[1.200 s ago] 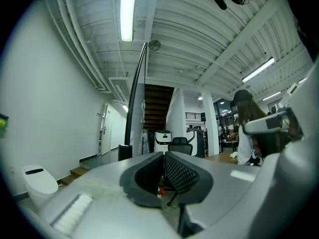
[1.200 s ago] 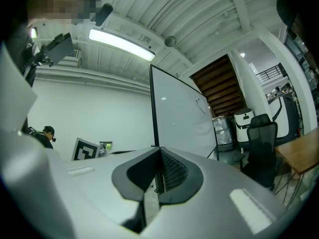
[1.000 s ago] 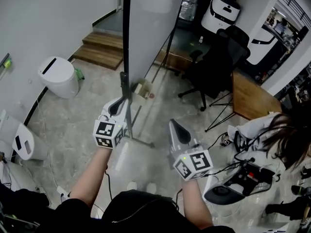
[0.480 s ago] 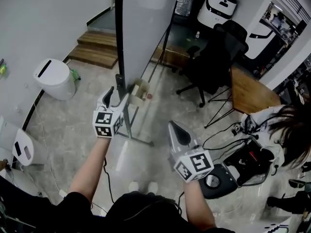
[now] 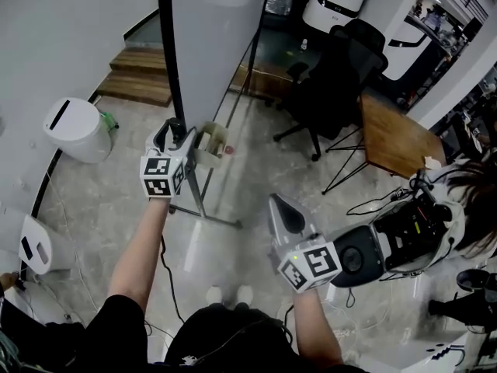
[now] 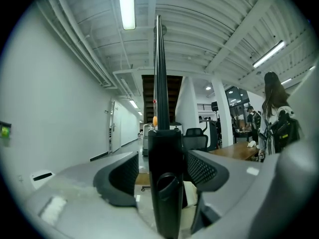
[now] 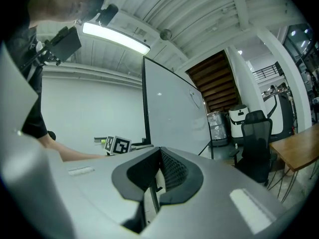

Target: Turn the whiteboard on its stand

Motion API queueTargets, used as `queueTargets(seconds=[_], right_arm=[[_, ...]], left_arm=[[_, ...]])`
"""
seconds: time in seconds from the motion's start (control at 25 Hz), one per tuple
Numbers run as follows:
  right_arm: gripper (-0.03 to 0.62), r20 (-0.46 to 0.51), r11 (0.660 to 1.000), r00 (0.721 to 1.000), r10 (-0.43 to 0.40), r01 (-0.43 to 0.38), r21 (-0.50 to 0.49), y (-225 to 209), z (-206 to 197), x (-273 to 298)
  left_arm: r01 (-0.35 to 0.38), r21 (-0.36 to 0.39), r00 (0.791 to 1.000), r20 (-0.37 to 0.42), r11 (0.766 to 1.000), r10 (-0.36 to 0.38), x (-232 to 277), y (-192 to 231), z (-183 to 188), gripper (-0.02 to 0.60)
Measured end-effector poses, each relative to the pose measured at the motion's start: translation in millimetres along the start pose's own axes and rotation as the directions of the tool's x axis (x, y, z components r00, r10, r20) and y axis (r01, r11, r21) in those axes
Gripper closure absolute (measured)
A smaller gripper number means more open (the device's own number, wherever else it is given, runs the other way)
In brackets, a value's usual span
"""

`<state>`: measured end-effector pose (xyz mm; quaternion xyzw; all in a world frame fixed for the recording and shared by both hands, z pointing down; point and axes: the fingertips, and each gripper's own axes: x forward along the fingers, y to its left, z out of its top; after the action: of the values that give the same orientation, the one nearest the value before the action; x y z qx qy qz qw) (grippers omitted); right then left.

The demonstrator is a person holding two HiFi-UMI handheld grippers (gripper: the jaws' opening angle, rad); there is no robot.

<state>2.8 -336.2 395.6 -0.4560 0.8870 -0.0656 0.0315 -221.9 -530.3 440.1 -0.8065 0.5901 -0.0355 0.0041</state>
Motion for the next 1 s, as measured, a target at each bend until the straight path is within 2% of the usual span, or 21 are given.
queueTargets(seconds=[0.24, 0.64, 0.76, 1.0], right_arm=[[0.586, 0.004, 0.999, 0.999, -0.033, 0.033, 0.012, -6, -2, -10], [0.585, 0.01, 0.997, 0.997, -0.08, 0.08, 0.02, -15, -8, -28], [0.586, 0.014, 0.996, 0.996, -0.087, 0.086, 0.028, -15, -8, -32], [0.585, 0.019, 0.996, 0.996, -0.089, 0.089, 0.027, -13, -4, -38]], left_arm=[[0.004, -0.001, 1.0, -0.006, 1.0, -0.004, 11, -1, 0, 0.282], [0.0, -0.009, 1.0, -0.01, 1.0, 0.0, 16, 2, -6, 0.337], [-0.003, -0.008, 1.0, -0.012, 1.0, 0.003, 15, 0, -4, 0.394], [-0.016, -0.03, 0.999, -0.028, 0.999, 0.016, 15, -1, -4, 0.397]])
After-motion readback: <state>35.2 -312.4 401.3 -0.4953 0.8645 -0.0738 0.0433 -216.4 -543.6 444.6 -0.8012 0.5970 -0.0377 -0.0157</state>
